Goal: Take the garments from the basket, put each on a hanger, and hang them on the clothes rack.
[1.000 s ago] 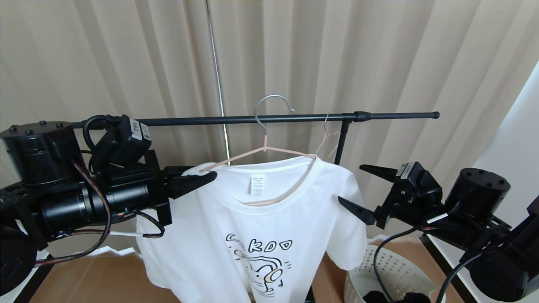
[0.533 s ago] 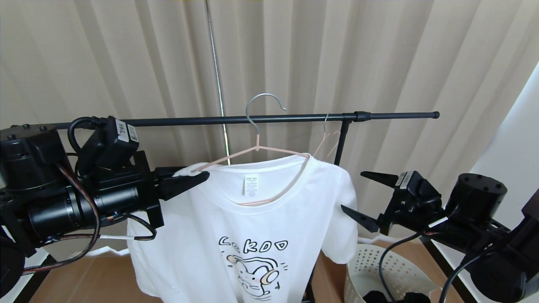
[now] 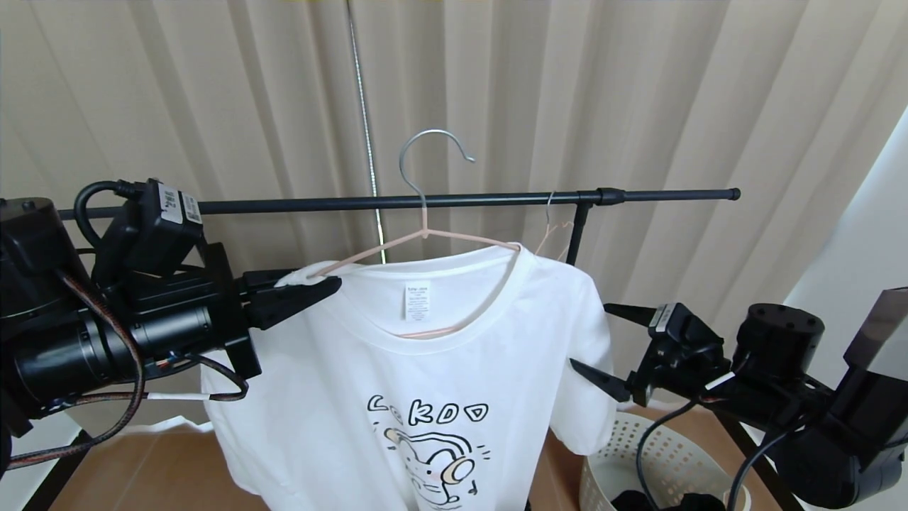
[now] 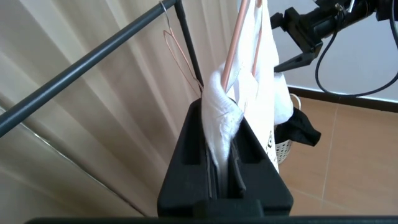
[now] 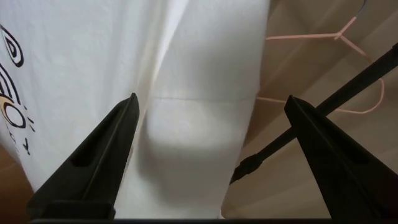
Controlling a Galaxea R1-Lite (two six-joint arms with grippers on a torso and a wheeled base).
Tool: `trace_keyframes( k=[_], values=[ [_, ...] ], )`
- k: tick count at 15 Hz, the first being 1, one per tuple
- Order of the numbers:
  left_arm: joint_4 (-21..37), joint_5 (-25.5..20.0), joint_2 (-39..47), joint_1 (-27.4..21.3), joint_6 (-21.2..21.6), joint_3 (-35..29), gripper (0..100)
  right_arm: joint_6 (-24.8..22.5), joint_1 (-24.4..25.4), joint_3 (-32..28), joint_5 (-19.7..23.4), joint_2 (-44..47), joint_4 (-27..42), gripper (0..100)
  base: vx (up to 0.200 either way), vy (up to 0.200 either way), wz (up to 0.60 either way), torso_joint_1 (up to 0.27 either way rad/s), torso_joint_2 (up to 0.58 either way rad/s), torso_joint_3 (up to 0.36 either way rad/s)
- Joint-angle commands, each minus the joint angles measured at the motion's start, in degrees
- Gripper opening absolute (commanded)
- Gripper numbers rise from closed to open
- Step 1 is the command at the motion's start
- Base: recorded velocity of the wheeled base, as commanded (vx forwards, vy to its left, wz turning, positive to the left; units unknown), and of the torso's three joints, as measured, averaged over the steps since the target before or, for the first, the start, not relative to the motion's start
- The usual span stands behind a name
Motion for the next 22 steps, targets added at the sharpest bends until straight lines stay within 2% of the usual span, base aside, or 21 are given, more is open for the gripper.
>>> trace_keyframes(
  k=[1, 4, 5, 12, 18, 22],
  values=[
    [0.0, 0.0, -1.2, 0.4, -0.5, 0.0, 0, -0.3, -0.5, -0.5, 0.0, 1.2, 0.0, 100, 0.0, 0.0, 0.0, 0.0, 0.0, 0.0],
    [0.0, 0.0, -1.8, 0.6, -1.1, 0.1, 0, -0.4, -0.6, -0.9, 0.0, 2.0, -0.1, 100, 0.0, 0.0, 0.0, 0.0, 0.0, 0.0],
    [0.0, 0.0, -1.8, 0.6, -1.1, 0.4, 0, -0.4, -0.6, -0.9, 0.0, 2.1, -0.1, 0, 0.0, 0.0, 0.0, 0.0, 0.0, 0.0],
    [0.1, -0.1, -2.8, 2.1, -1.0, 1.0, 0, -0.2, -2.9, -3.4, -0.1, 2.4, 0.4, 0, 0.0, 0.0, 0.0, 0.0, 0.0, 0.0],
    [0.0, -0.1, -2.8, 2.2, -0.9, 1.8, 0, 0.0, -5.0, -6.6, -0.4, 2.3, 5.2, 0, 0.0, 0.0, 0.0, 0.0, 0.0, 0.0],
    [0.0, -0.1, -2.7, 2.2, -0.9, 1.8, 0, 0.1, -5.6, -7.1, -0.5, 2.3, 6.0, 0, 0.0, 0.0, 0.0, 0.0, 0.0, 0.0]
  ],
)
